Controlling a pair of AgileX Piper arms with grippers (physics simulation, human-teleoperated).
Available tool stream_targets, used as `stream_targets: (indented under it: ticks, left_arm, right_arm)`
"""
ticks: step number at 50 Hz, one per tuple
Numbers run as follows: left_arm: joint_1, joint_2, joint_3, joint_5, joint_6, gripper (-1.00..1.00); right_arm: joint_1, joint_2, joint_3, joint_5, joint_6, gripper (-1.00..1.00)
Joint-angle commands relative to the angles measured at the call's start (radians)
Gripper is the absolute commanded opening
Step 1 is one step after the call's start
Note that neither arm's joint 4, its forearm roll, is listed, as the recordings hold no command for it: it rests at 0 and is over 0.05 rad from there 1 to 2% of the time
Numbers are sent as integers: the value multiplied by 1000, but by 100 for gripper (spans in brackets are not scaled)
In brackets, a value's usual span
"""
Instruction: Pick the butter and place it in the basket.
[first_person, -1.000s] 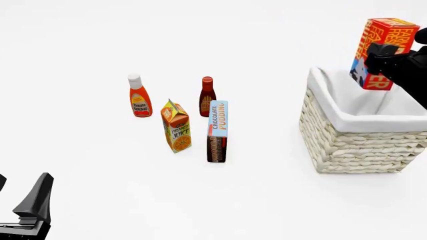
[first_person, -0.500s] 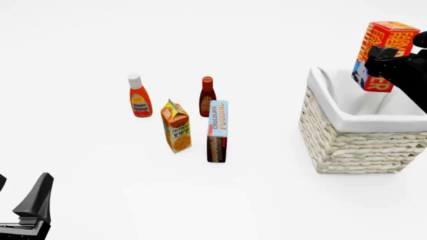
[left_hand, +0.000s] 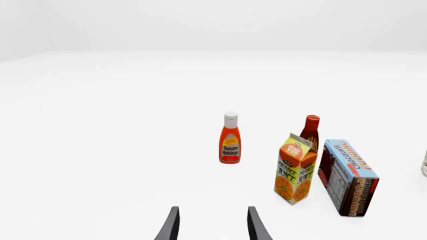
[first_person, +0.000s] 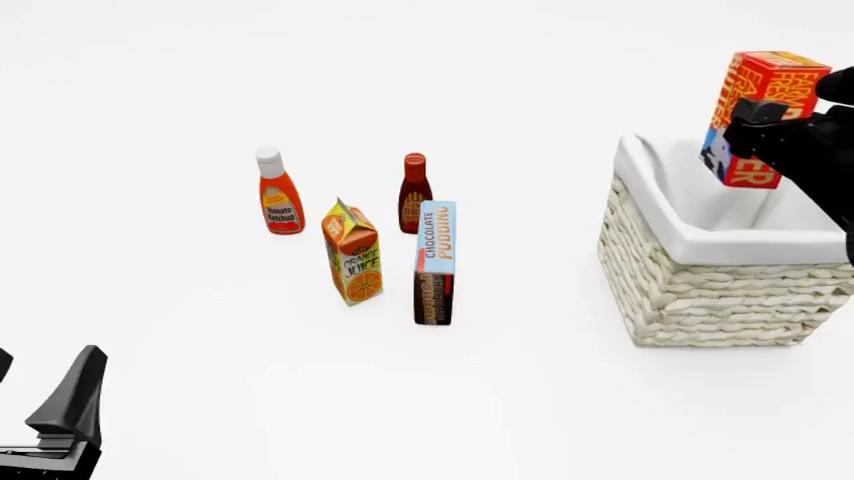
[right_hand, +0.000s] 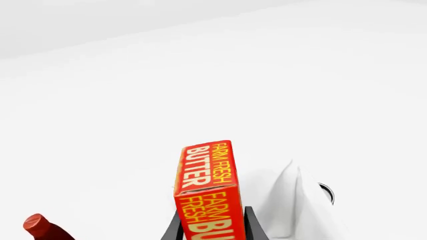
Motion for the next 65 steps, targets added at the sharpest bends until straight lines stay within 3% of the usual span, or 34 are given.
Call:
stream_targets:
  ticks: [1, 60, 61, 65]
  left_arm:
    - [0, 0, 0, 0, 0, 100]
    - [0, 0, 0, 0, 0, 100]
    - [0, 0, 0, 0, 0, 100]
    - [0, 0, 0, 0, 0, 100]
  right_arm:
    - [-8, 8, -12, -22, 31, -100]
    - [-18, 46, 16, -73, 56, -100]
    - [-19, 47, 16, -73, 55, 100]
    - [-18, 42, 18, -73, 56, 100]
